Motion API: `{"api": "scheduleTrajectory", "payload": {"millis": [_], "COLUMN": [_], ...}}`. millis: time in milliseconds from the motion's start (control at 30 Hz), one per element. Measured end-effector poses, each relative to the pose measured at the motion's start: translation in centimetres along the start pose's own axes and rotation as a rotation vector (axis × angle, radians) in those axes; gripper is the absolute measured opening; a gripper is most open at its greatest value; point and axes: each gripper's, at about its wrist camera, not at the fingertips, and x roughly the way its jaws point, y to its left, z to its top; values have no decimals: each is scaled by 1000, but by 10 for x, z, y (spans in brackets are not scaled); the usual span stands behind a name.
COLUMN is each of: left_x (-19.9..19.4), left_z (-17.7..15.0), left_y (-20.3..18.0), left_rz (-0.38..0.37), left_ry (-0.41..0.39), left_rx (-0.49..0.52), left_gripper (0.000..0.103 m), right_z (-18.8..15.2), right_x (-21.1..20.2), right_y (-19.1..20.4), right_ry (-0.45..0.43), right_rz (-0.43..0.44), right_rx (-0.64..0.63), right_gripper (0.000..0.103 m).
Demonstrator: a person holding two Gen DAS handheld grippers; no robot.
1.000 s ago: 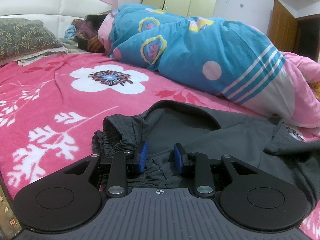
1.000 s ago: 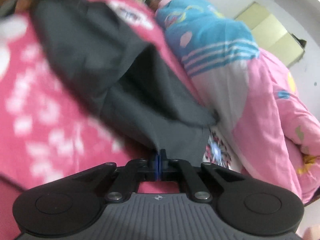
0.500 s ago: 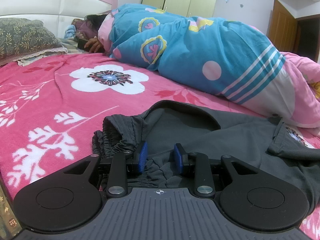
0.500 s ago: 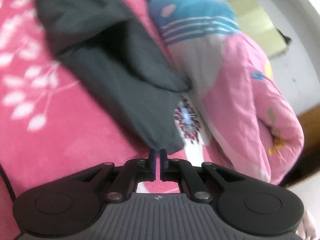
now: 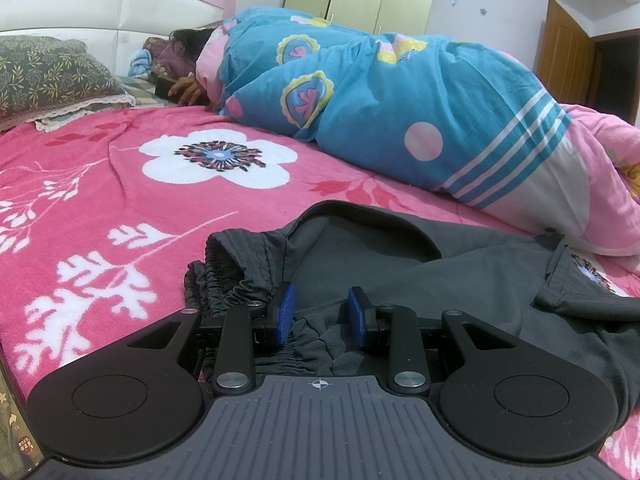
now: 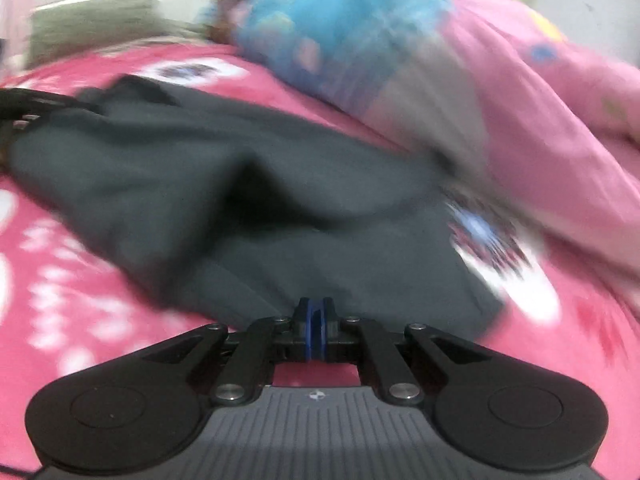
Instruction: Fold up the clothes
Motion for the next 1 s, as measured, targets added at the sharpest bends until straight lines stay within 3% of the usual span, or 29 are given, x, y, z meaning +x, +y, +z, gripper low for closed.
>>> {"api": "scheduleTrajectory", "payload": {"millis": [100,200,267,367,500,600,633,667,800,867,1000], "left_x": [0,-1,0,0,0,0,0,0,0,-1,0], "left_z": [0,0,0,0,0,0,0,0,0,0,0], "left_y": [0,-1,-1,0,0,0,0,0,0,0,0], "left_rz": [2,2,3,2,1,2,1,1,3,4,2], "left_ry": [0,0,1,0,0,0,0,0,0,0,0], "left_rx": [3,3,3,2,1,2,2,2,3,5,4], "left_gripper": [29,29,29,29,29,29,29,29,29,29,29], "right_z": [-10,-16,-20,-27,-35,-28,-23,-18,3,7,-12], "right_x": [-15,-9,-3,4,15,16,12,6,-15,-21,-4], "right_y": [-47,-69,-82,-101,-127,-120,-114,-108,-82,-69,-82], "right_ry": [43,36,28,17,0,-8,-33,-62,-175,-187,-106], "right_rz": [-110,-34,26,117,242,244,215,181,49,-3,-72], "right_rx": [248,477,629,856,1156,1125,1074,1015,778,693,777], "right_gripper": [6,19,34,41,41,25,11,7,4,4,5]}}
